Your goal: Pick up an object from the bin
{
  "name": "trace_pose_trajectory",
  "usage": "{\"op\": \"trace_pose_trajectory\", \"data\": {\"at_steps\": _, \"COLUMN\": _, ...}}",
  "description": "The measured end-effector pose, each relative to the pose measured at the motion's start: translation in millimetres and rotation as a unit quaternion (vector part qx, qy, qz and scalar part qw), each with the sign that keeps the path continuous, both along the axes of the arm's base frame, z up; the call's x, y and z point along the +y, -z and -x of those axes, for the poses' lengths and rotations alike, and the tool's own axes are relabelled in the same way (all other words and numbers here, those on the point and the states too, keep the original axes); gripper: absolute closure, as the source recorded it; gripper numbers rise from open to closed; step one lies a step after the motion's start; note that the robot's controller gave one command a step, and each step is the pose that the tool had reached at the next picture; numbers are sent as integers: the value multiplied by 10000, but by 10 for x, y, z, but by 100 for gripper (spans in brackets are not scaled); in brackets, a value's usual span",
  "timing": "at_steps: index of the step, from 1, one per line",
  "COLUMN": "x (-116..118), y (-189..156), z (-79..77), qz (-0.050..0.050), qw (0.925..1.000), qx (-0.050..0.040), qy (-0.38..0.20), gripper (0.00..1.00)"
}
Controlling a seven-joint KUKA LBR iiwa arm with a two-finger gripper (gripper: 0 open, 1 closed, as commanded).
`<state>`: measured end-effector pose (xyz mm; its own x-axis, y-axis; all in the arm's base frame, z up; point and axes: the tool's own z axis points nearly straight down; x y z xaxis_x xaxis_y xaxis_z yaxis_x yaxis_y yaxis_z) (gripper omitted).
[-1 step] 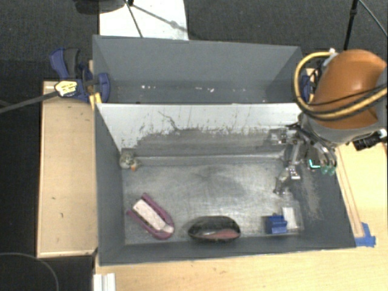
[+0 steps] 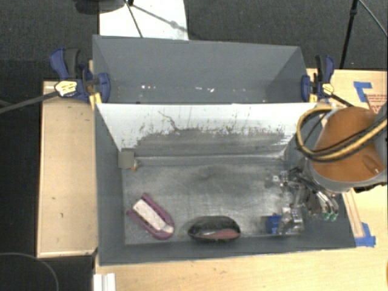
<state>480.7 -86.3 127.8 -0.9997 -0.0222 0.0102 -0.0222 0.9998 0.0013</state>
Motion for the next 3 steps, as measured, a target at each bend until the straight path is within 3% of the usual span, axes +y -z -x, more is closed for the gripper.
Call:
{"op": "trace_pose_trajectory", "data": {"at_steps": 1, "x": -40, "y": 536, "z": -39, "qz": 18, "qw": 9780, "qx": -172, "qy": -2081, "gripper": 0}}
{"op": "trace_pose_trajectory", "data": {"at_steps": 2, "x": -47, "y": 554, "z": 20, "qz": -3, "qw": 9780, "qx": -64, "qy": -2085, "gripper": 100}}
{"op": "trace_pose_trajectory", "data": {"at_steps": 3, "x": -145, "y": -1089, "z": -99, "qz": 15, "qw": 9592, "qx": -102, "qy": -2824, "gripper": 100}}
